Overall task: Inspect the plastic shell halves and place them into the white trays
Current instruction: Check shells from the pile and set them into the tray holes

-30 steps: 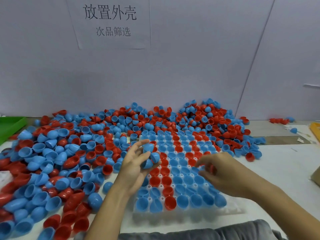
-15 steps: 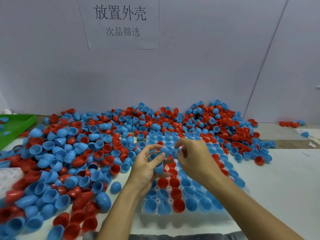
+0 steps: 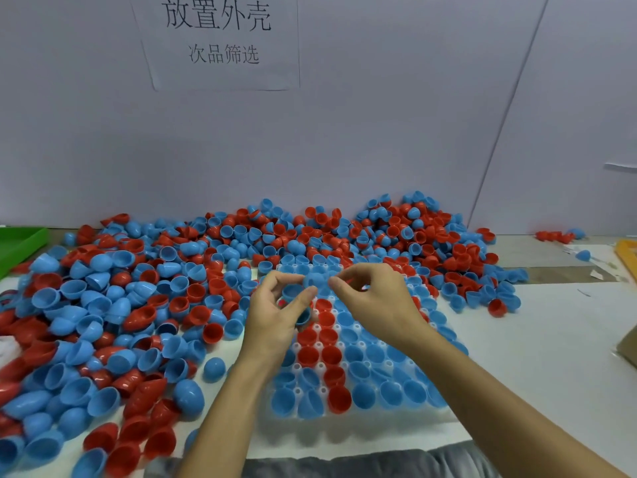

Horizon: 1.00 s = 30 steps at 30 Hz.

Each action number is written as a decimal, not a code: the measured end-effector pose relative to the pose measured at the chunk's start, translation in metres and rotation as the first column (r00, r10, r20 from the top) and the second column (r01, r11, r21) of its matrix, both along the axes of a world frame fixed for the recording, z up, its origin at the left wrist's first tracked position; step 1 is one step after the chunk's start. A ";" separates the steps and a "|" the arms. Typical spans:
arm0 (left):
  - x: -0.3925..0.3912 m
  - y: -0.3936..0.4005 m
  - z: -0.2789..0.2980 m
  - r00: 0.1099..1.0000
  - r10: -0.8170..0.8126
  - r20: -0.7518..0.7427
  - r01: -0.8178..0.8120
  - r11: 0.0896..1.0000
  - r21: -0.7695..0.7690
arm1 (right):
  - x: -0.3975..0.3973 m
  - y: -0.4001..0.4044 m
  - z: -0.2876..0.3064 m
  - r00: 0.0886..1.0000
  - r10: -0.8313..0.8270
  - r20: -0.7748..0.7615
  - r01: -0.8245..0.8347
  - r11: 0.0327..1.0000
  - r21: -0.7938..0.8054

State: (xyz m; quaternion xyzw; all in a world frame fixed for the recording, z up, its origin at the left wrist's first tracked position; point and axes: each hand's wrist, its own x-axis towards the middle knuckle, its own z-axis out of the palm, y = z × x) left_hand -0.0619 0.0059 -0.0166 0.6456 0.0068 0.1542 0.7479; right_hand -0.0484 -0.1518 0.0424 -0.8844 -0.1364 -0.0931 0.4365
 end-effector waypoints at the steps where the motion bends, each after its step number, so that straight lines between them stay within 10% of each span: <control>1: -0.001 -0.005 0.004 0.999 -0.016 0.044 0.012 0.996 0.088 | 0.000 -0.003 0.004 0.999 0.001 -0.048 0.001 0.999 0.037; 10: -0.005 -0.057 0.031 0.949 -0.314 -0.013 0.294 0.874 0.388 | -0.001 -0.086 0.023 0.992 -0.073 -0.107 0.078 0.996 0.043; 18: -0.009 -0.085 0.033 0.862 -0.411 -0.296 0.399 0.911 -0.103 | -0.036 -0.161 -0.004 0.973 0.019 -0.229 -0.149 0.810 -0.567; 22: -0.012 -0.093 0.036 0.855 -0.404 -0.324 0.410 0.911 -0.053 | -0.045 -0.153 -0.026 0.975 0.030 -0.219 -0.172 0.724 -0.668; 30: -0.016 -0.105 0.036 0.936 -0.302 -0.179 0.342 0.899 0.275 | -0.047 -0.153 -0.008 0.991 0.011 -0.135 -0.059 0.933 -0.354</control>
